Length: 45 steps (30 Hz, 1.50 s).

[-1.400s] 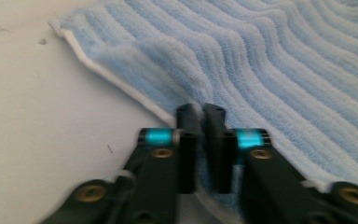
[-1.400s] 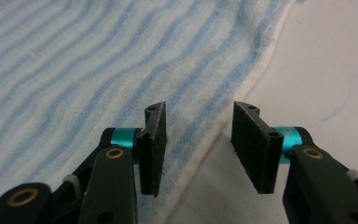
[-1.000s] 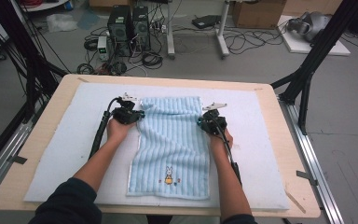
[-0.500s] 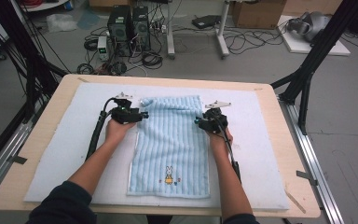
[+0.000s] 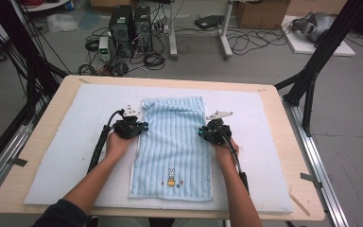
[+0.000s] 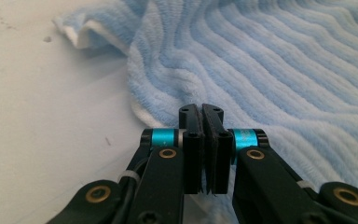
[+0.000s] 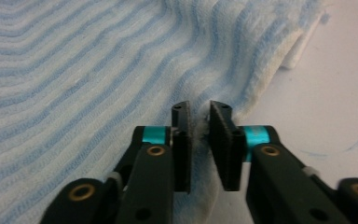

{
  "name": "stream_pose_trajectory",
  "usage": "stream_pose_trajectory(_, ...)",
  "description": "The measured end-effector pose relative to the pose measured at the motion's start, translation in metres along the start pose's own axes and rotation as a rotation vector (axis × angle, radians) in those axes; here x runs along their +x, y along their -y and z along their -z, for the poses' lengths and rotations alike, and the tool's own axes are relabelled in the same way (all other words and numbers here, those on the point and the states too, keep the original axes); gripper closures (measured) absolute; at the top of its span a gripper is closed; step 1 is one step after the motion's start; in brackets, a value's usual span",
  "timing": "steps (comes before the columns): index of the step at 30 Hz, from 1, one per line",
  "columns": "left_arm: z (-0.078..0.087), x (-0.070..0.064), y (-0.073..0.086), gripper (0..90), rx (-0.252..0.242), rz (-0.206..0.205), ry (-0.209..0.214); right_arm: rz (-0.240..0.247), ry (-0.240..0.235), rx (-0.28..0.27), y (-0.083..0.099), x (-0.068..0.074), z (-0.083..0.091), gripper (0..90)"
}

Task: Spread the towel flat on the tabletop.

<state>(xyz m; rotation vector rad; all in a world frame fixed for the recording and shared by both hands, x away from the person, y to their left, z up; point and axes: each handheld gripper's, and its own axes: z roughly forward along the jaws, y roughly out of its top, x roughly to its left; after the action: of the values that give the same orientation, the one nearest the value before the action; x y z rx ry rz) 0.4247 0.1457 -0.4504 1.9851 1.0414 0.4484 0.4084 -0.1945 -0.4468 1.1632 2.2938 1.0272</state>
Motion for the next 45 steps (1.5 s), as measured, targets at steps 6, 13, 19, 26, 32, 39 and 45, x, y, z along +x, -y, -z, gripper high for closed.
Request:
stream_pose_trajectory(6, -0.012, 0.012, -0.009, 86.5, -0.006, 0.060, -0.031, -0.044, 0.092, -0.032, -0.006, -0.002, -0.012, 85.2)
stream_pose_trajectory(13, -0.001, 0.021, -0.002, 52.5, -0.052, 0.149, 0.023, -0.054, 0.097, -0.056, -0.004, -0.003, -0.008, 56.2)
stream_pose_trajectory(19, 0.021, 0.012, 0.011, 45.6, -0.077, 0.117, 0.095, -0.066, 0.034, -0.065, 0.002, 0.003, 0.011, 39.4)
stream_pose_trajectory(26, 0.051, -0.002, 0.025, 37.7, -0.115, 0.063, 0.164, -0.055, -0.009, -0.085, 0.022, 0.017, 0.038, 29.5)
stream_pose_trajectory(32, 0.067, -0.017, 0.039, 33.1, -0.133, 0.080, 0.182, 0.038, -0.013, -0.083, 0.044, 0.030, 0.055, 25.7)
stream_pose_trajectory(39, 0.077, -0.036, 0.059, 32.1, -0.106, 0.050, 0.195, 0.047, -0.063, -0.071, 0.059, 0.046, 0.063, 16.4)
stream_pose_trajectory(45, 0.087, -0.045, 0.065, 43.8, -0.067, 0.014, 0.186, 0.010, -0.038, -0.043, 0.065, 0.051, 0.072, 24.2)
